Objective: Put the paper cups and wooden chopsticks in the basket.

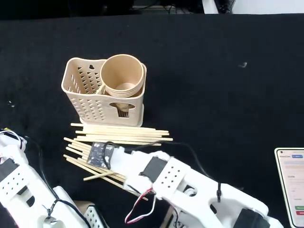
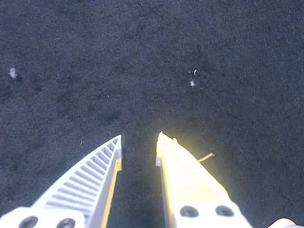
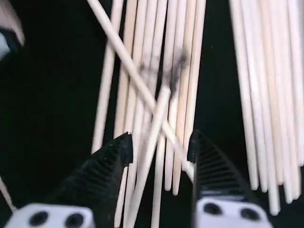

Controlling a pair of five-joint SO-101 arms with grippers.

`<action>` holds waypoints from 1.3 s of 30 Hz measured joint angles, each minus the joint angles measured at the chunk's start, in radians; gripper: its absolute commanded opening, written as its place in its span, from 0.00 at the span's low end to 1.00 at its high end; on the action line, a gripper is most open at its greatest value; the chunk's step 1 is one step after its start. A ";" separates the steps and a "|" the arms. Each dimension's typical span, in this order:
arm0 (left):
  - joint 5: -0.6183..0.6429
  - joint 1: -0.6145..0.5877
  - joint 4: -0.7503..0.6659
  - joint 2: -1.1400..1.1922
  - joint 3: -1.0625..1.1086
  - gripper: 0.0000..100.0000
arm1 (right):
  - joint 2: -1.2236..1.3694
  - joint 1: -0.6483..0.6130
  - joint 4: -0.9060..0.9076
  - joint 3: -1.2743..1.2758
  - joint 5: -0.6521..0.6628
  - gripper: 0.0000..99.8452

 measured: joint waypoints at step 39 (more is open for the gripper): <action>0.000 0.000 0.000 0.000 0.000 0.13 | 0.000 0.072 -0.063 0.028 0.121 0.18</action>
